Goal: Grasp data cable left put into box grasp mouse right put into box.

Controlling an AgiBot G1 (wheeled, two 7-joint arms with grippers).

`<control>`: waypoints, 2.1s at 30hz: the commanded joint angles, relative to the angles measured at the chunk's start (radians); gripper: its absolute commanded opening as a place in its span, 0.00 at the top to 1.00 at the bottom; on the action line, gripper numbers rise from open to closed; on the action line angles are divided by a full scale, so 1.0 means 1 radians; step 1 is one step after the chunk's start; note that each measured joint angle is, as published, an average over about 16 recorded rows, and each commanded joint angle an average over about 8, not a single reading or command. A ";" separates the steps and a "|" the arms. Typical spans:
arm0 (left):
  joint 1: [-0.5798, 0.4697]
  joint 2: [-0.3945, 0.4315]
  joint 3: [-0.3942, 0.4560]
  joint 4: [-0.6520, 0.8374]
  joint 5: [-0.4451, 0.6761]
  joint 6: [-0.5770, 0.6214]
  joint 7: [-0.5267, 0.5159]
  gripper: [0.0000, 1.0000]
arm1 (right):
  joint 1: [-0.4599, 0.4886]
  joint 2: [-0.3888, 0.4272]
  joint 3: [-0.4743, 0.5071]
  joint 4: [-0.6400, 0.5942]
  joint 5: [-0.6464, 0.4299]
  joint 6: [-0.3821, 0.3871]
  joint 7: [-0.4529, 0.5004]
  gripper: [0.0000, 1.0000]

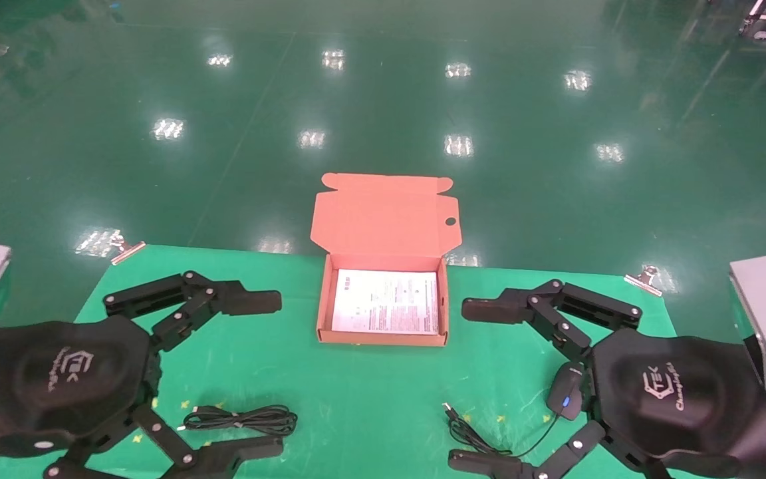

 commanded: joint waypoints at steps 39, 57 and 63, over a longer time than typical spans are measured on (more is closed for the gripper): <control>-0.256 0.064 0.267 0.007 0.432 0.078 -0.128 0.00 | 0.186 0.014 -0.114 0.069 -0.451 -0.026 -0.244 0.00; -0.393 0.263 0.594 0.115 1.053 -0.052 -0.109 0.00 | 0.213 -0.107 -0.337 0.070 -1.018 0.126 -0.445 0.00; -0.373 0.310 0.632 0.143 1.176 -0.132 -0.130 0.00 | 0.164 -0.141 -0.364 0.064 -1.132 0.214 -0.392 0.00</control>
